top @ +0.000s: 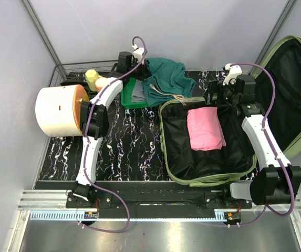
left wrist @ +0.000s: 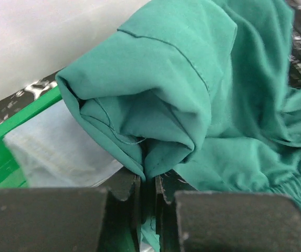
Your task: Open, take out, and arrange the luggage
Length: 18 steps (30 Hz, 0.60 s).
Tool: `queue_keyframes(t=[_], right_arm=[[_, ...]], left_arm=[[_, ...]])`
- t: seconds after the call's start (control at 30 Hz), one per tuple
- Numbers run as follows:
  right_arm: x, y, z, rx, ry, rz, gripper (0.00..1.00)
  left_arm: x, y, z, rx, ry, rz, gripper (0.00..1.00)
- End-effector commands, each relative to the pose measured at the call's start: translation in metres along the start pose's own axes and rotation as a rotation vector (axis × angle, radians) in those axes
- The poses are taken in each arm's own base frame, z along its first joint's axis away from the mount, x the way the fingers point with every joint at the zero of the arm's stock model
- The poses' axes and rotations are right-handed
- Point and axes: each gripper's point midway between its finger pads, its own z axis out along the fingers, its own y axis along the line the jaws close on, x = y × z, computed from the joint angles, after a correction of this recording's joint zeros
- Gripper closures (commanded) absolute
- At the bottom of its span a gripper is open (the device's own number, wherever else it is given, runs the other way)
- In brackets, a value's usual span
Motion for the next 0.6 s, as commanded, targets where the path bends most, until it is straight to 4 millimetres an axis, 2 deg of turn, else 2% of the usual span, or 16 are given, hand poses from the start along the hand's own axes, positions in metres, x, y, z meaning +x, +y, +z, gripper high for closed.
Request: queue_keyframes(t=[0.0,0.13,0.23,0.43,0.47,0.5,0.53,0.57], right_arm=[[-0.015,-0.002,0.002,0.004,-0.030,-0.022,0.00],[-0.013,-0.002,0.007,-0.005,-0.018,-0.018,0.00],[-0.010,0.003,0.011,-0.042,-0.007,-0.014,0.00],[0.002,0.018,0.013,-0.135,0.057,-0.026,0.00],[0.010,0.019,0.012,-0.146,0.091,-0.021,0.00],[0.013,0.022,0.011,-0.166,0.106,-0.035,0.00],[0.014,0.022,0.009,-0.171,0.116,-0.040,0.00],[0.022,0.023,0.006,-0.175,0.152,-0.037,0.00]], left_arm=[[-0.013,0.045,-0.009,-0.129,-0.038,0.088,1.00],[0.012,0.065,-0.014,-0.167,0.039,0.140,1.00],[0.020,0.083,-0.018,-0.232,0.071,0.185,1.00],[0.015,0.106,-0.023,-0.323,0.069,0.232,1.00],[0.015,0.107,-0.023,-0.324,0.077,0.253,0.98],[0.019,0.108,-0.024,-0.328,0.096,0.251,0.91],[0.015,0.108,-0.027,-0.336,0.092,0.254,0.79],[0.011,0.105,-0.030,-0.333,0.088,0.251,0.61]])
